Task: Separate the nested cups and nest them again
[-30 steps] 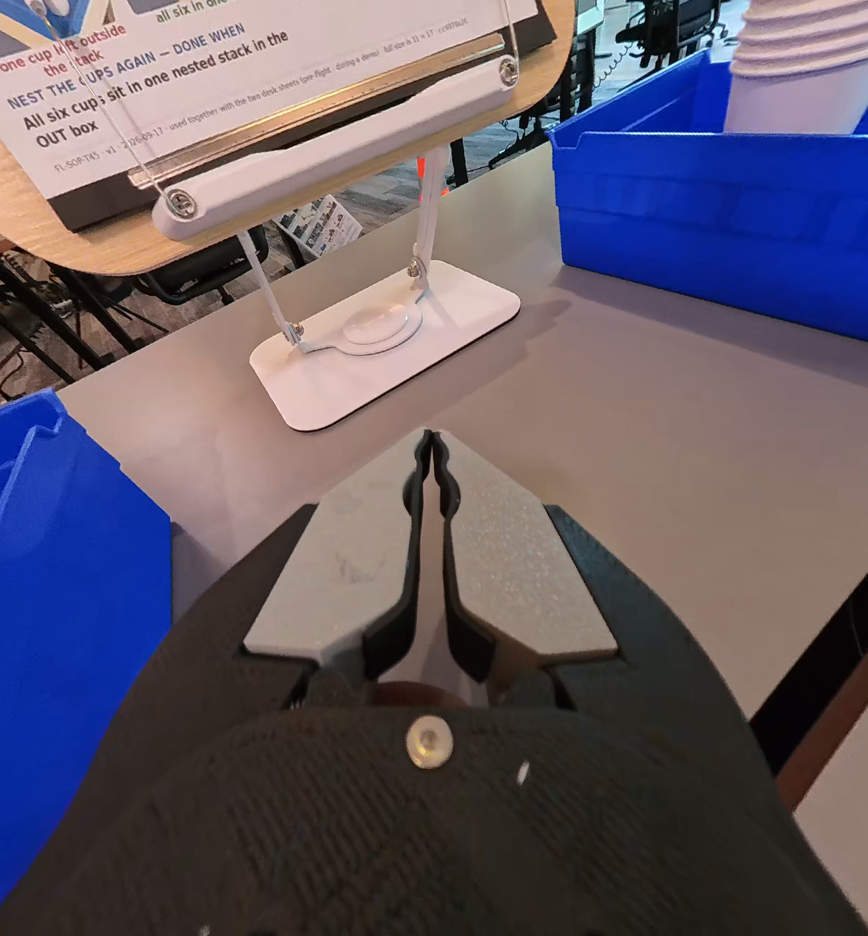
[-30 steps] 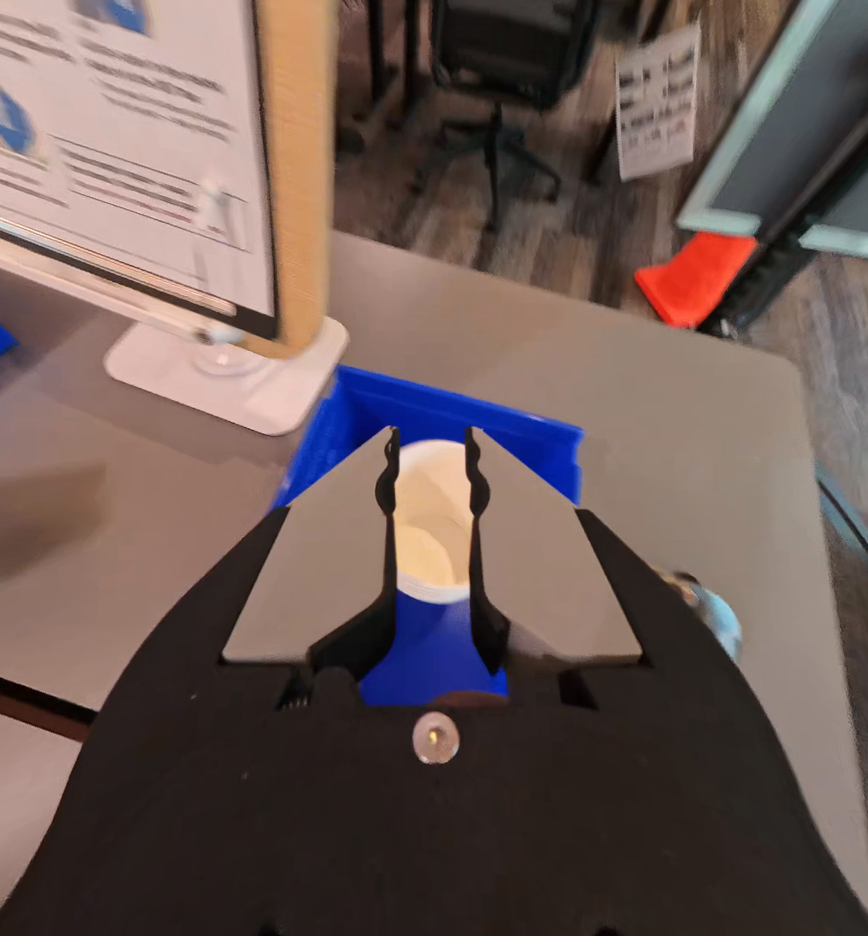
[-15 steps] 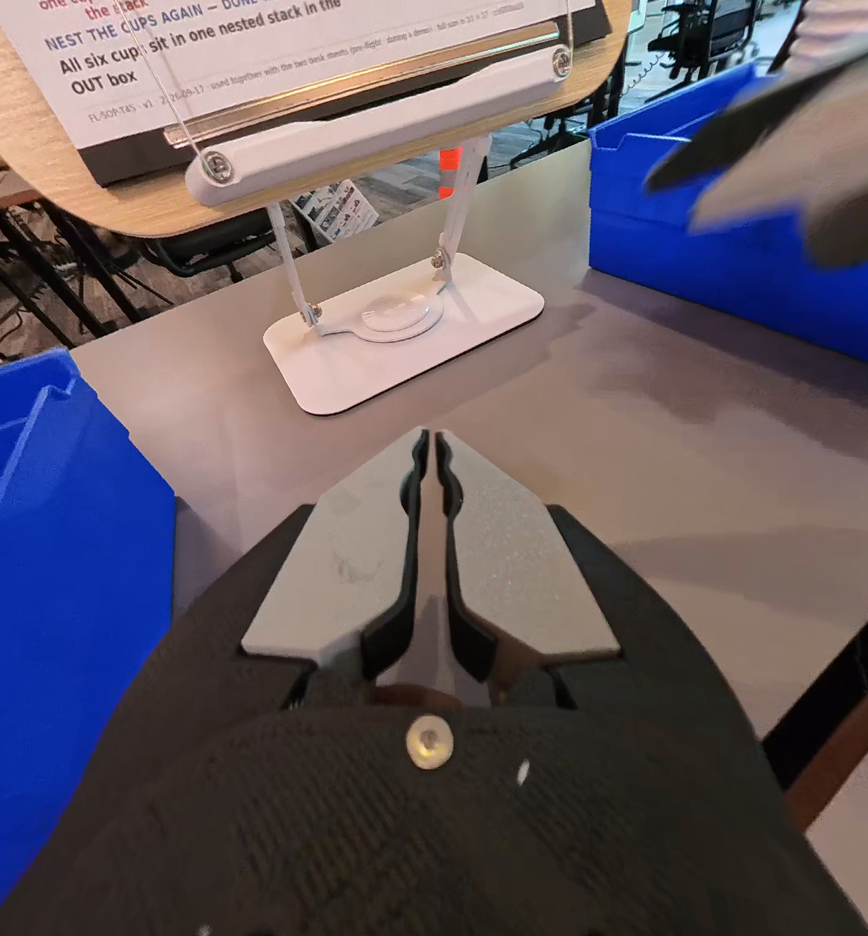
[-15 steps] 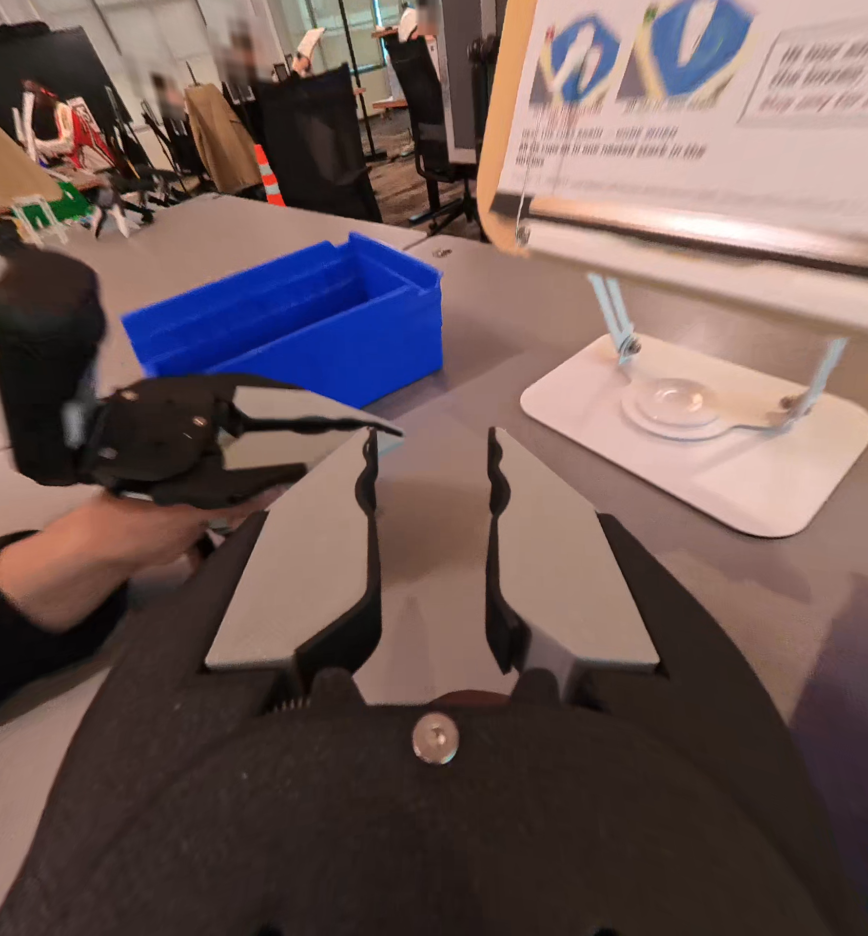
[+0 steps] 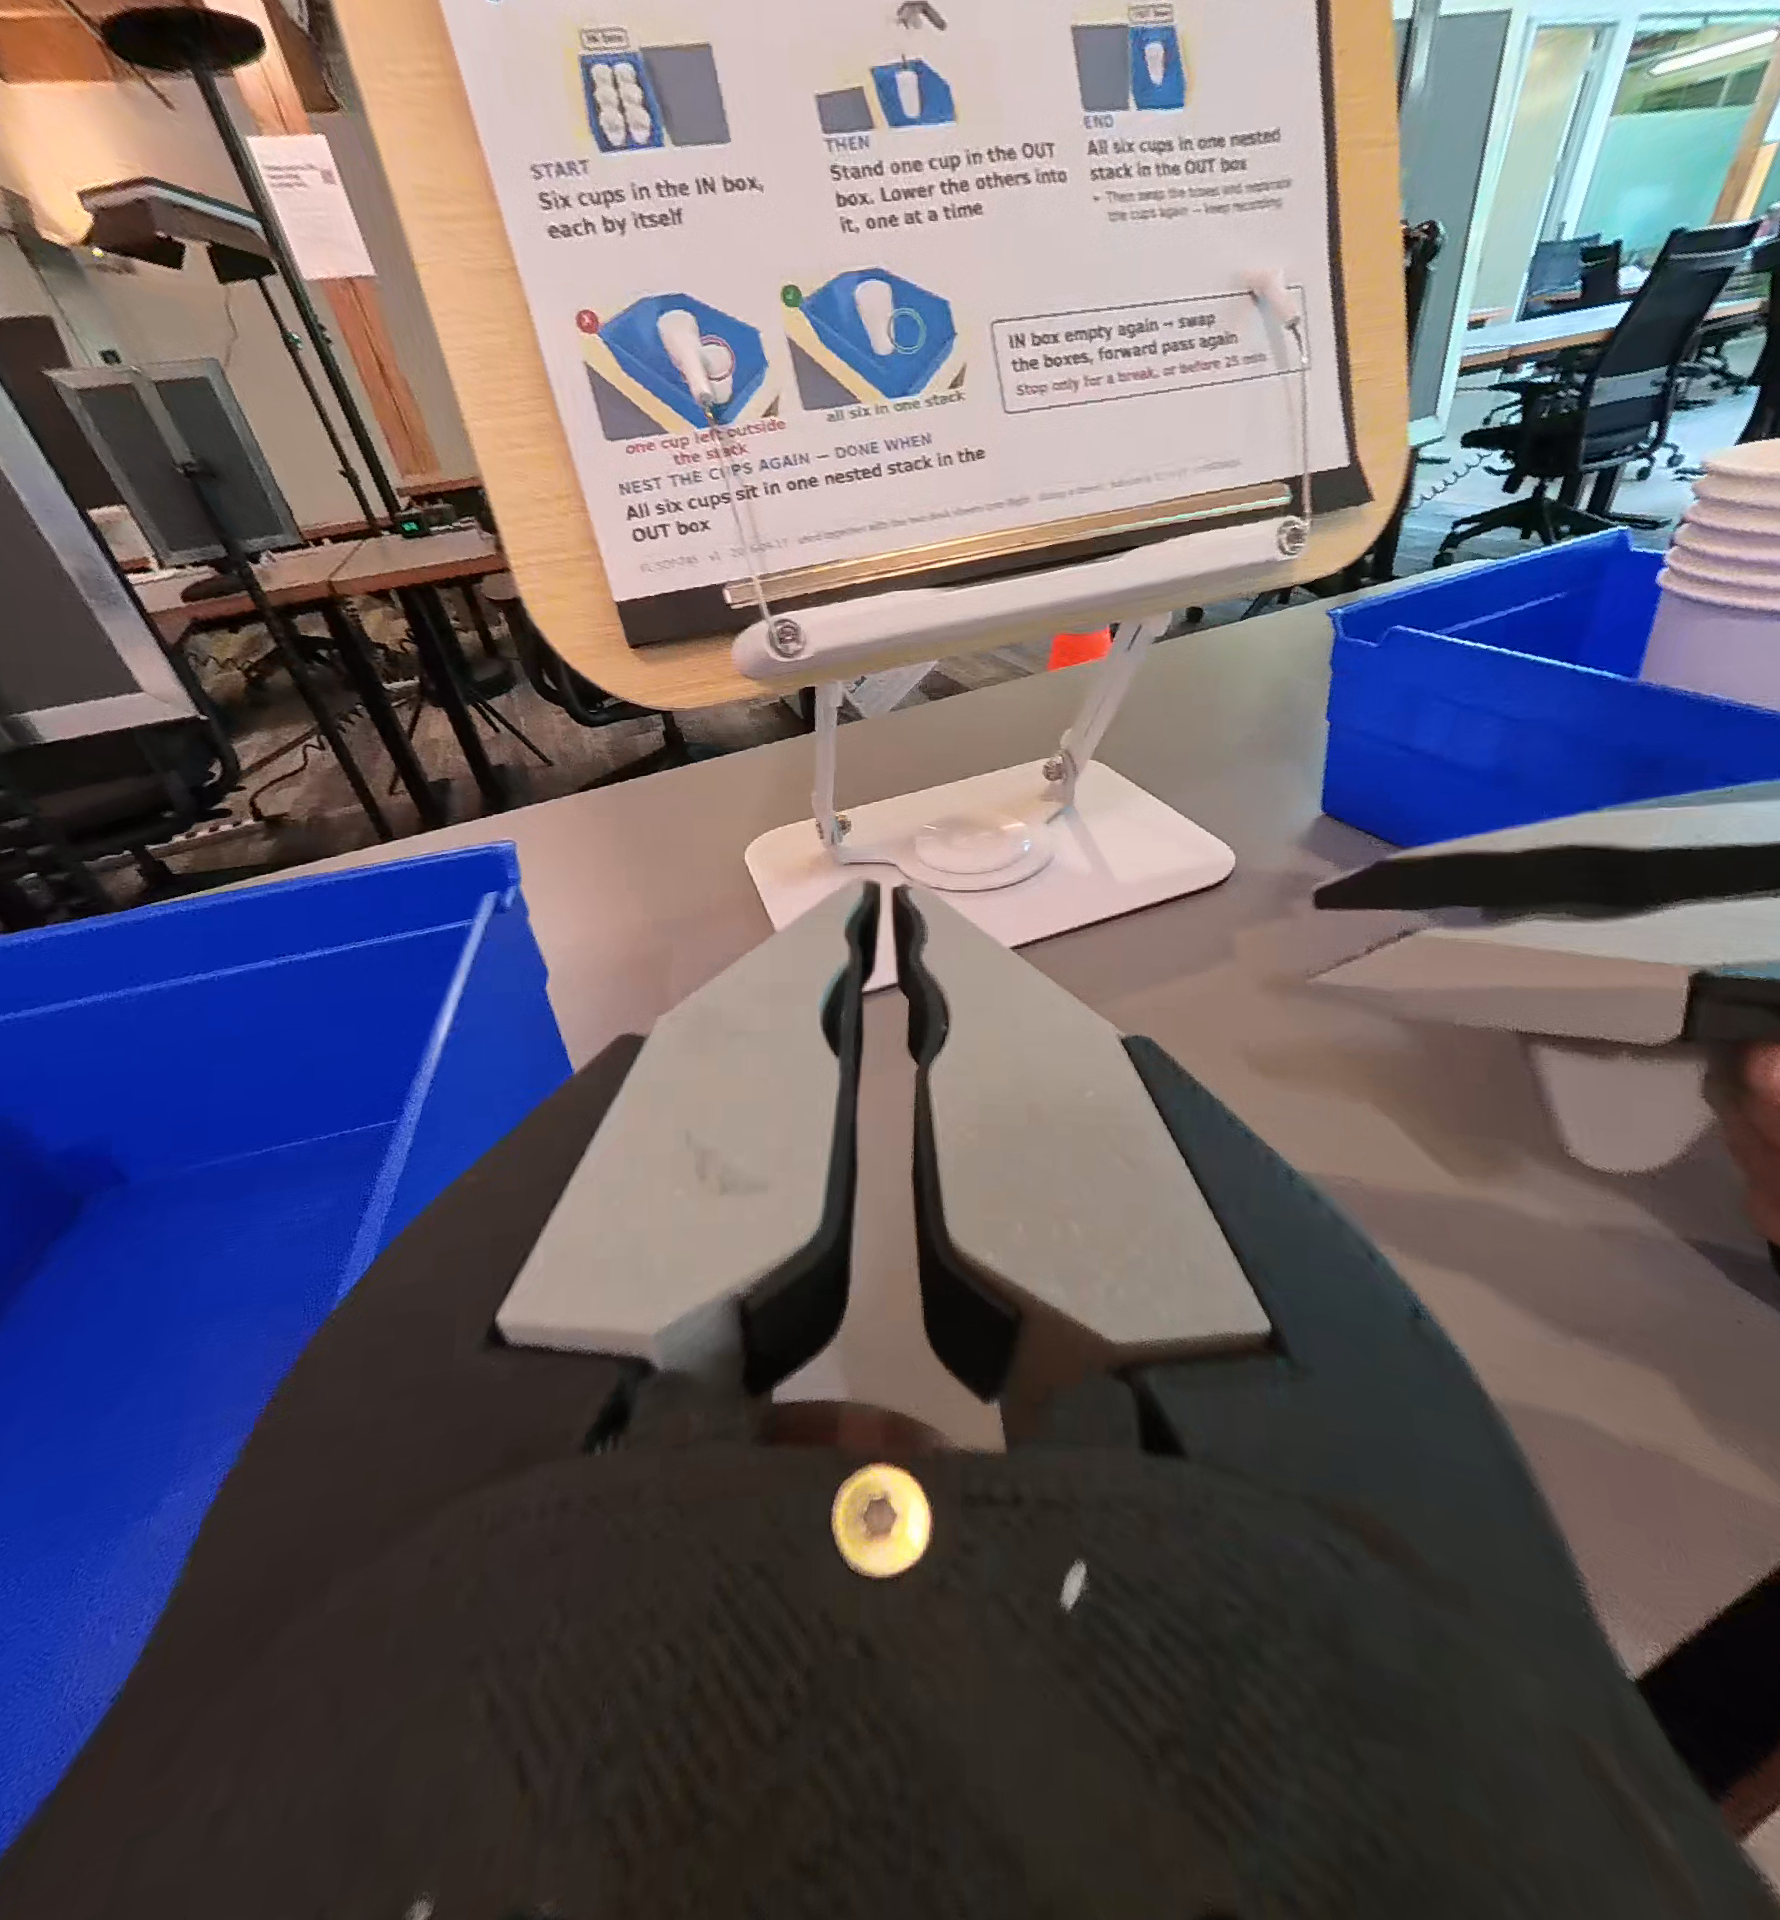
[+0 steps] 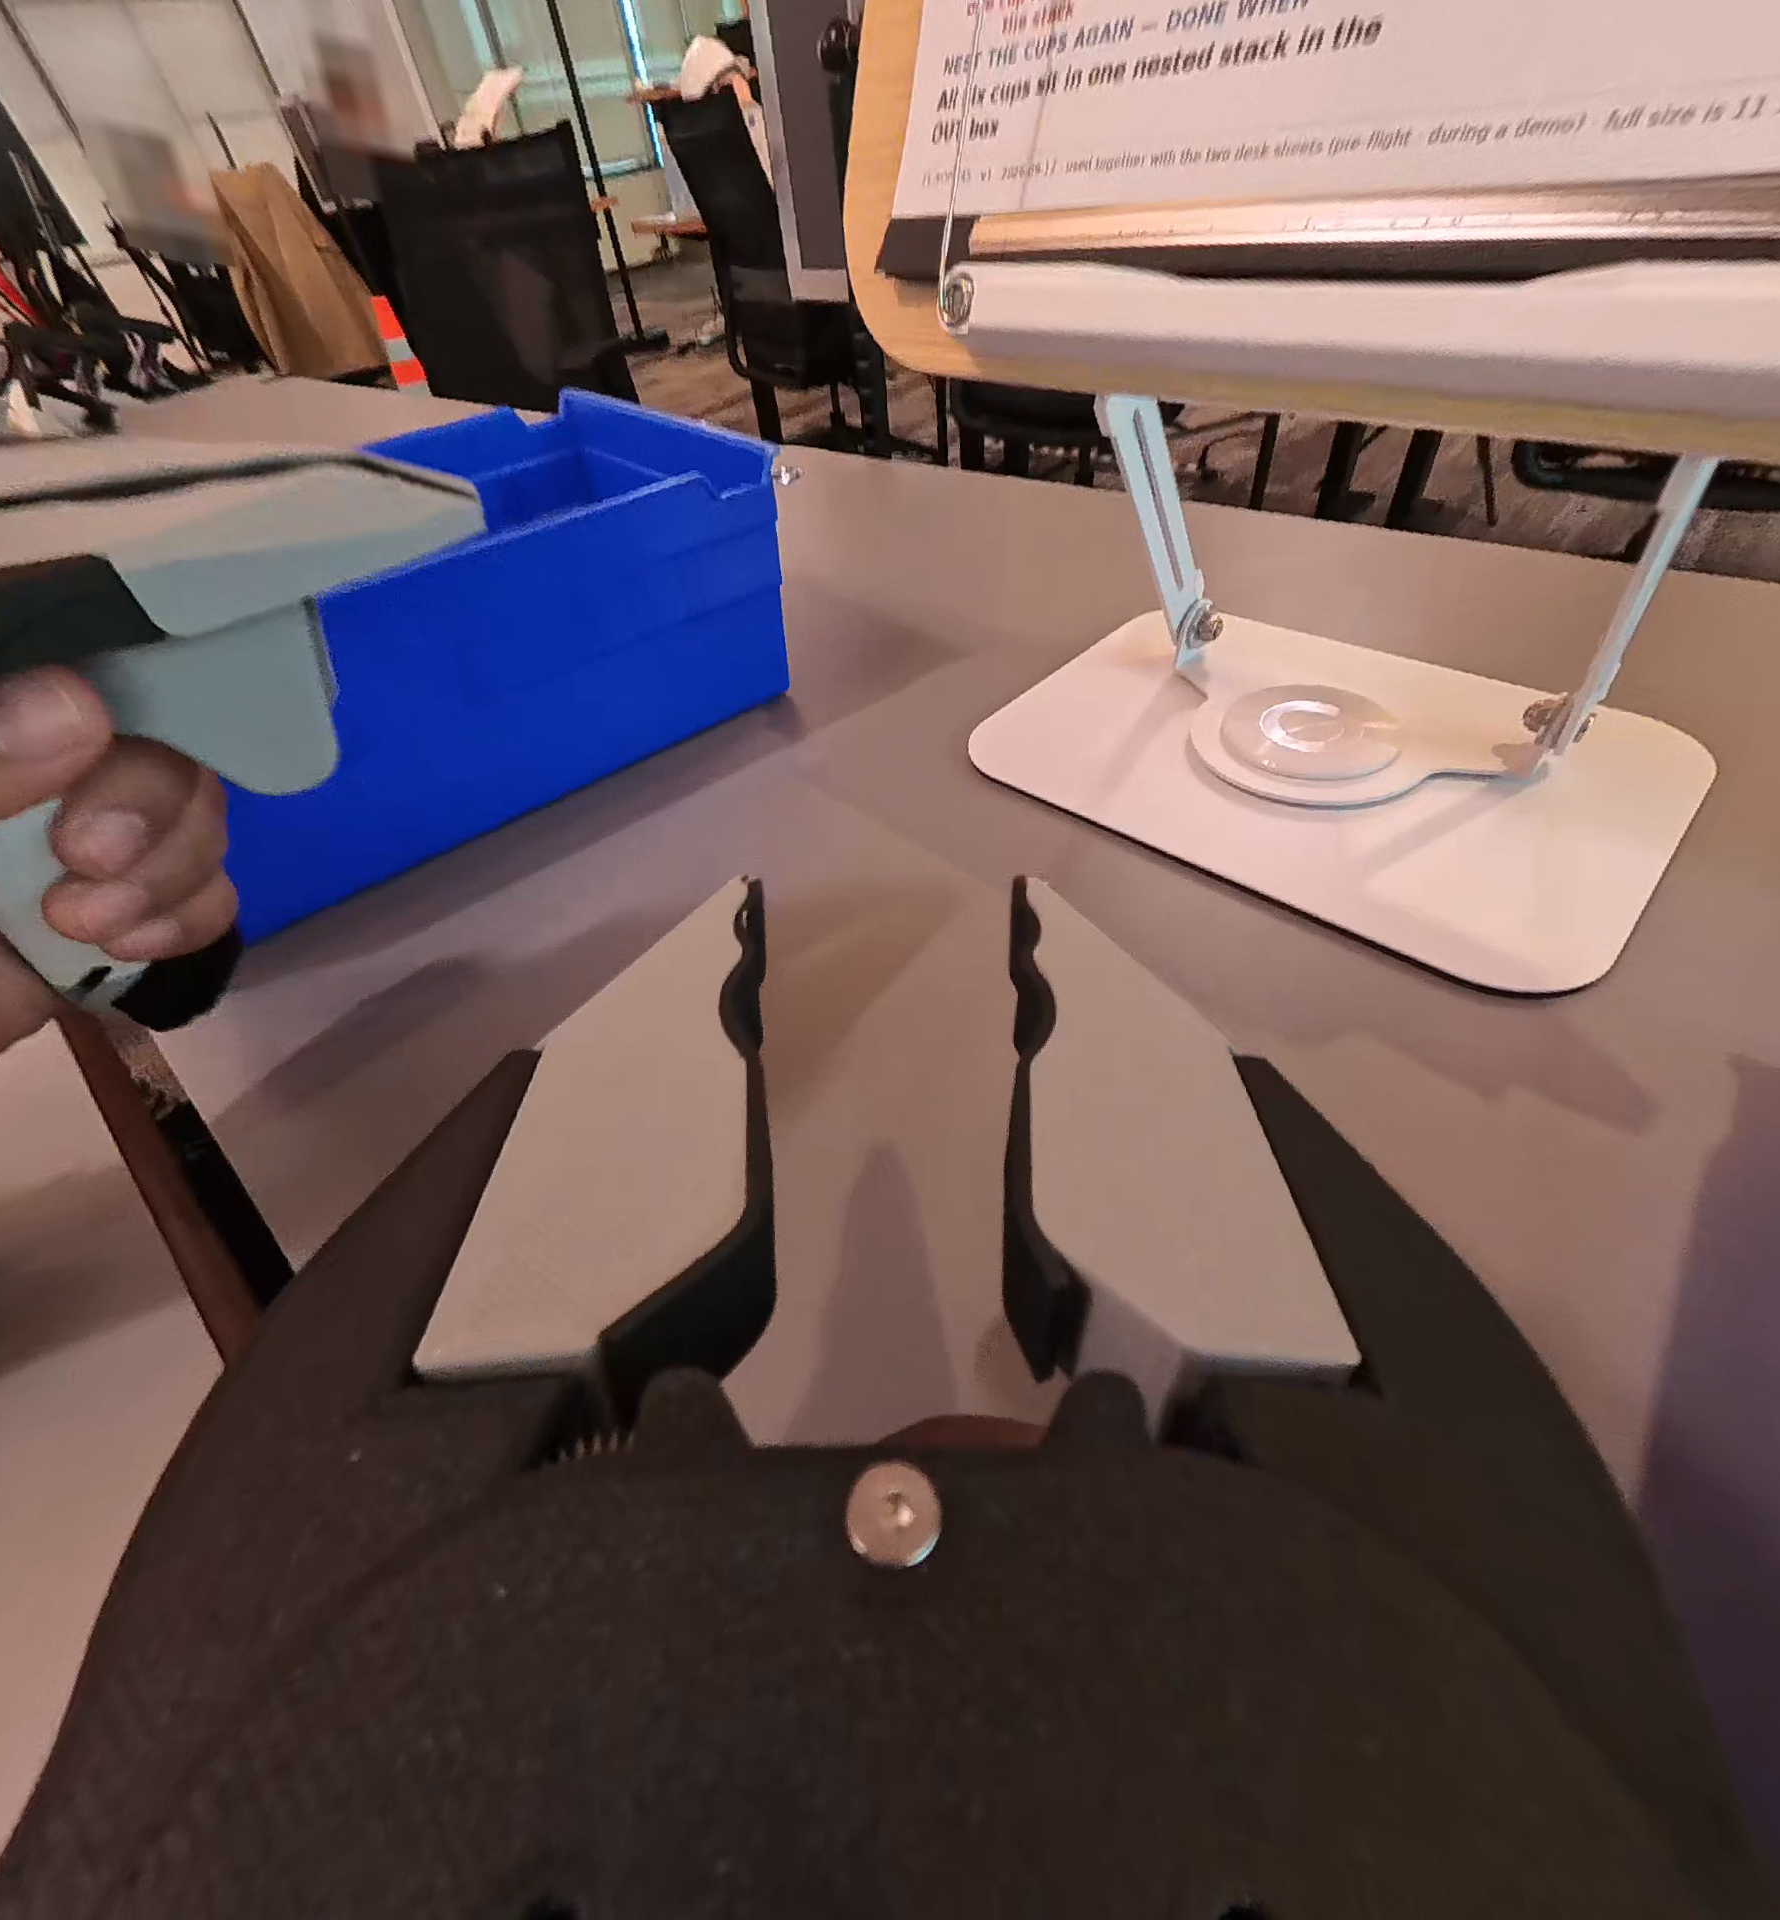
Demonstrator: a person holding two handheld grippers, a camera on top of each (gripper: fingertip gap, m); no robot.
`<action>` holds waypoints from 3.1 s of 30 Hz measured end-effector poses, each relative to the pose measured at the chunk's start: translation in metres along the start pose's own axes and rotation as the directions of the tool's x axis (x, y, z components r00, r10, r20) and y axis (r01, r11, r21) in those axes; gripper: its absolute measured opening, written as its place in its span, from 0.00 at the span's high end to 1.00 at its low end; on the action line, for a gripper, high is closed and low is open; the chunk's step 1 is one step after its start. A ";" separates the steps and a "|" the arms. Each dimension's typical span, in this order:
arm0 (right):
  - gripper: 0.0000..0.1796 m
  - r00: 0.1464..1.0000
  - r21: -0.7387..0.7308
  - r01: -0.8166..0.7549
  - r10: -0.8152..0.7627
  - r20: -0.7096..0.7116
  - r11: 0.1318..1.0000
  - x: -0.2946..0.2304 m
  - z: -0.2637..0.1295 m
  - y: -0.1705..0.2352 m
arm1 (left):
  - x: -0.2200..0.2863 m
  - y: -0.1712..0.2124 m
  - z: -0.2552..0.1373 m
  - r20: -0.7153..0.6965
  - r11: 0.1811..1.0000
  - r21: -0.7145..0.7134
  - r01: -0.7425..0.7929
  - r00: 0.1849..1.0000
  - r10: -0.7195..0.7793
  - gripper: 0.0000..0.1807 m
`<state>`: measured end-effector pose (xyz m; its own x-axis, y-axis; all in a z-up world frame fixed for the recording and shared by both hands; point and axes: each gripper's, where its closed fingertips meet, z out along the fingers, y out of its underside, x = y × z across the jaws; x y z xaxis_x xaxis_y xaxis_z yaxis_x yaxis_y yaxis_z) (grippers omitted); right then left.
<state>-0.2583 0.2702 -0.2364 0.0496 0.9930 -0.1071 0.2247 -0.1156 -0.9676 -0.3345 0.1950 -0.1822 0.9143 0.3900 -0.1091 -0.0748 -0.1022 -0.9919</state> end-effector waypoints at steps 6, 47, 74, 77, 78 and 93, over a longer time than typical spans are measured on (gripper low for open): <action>0.73 1.000 -0.053 0.020 -0.021 -0.009 0.998 0.003 0.009 0.013 | -0.012 -0.022 -0.012 0.057 0.994 0.102 0.039 0.997 -0.045 1.00; 0.42 0.951 0.046 0.159 -0.140 -0.277 0.986 0.038 -0.014 -0.020 | -0.024 -0.023 -0.015 0.084 0.988 0.108 0.113 0.989 -0.122 0.62; 0.50 0.841 0.066 0.242 -0.176 -0.512 0.968 0.088 -0.185 -0.039 | -0.041 -0.002 -0.142 0.120 0.998 -0.051 0.030 0.993 -0.024 0.49; 0.47 0.894 -0.010 0.108 -0.101 -0.436 0.994 0.094 -0.190 -0.012 | -0.066 0.014 -0.150 0.159 0.987 -0.156 0.050 0.987 -0.025 0.47; 0.47 0.914 -0.020 0.080 -0.081 -0.398 0.997 0.091 -0.190 -0.006 | -0.073 0.023 -0.150 0.167 0.978 -0.200 0.057 0.986 -0.023 0.47; 0.87 0.884 -0.278 0.032 -0.157 -0.441 0.960 0.114 -0.145 0.048 | -0.087 0.106 -0.095 0.198 0.828 -0.558 -0.062 0.959 0.205 0.94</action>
<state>-0.1005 0.3744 -0.2617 0.4377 0.8851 0.1581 0.4874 -0.0858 -0.8690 -0.3836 0.0630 -0.2716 0.7823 0.5341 -0.3205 0.1040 -0.6193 -0.7782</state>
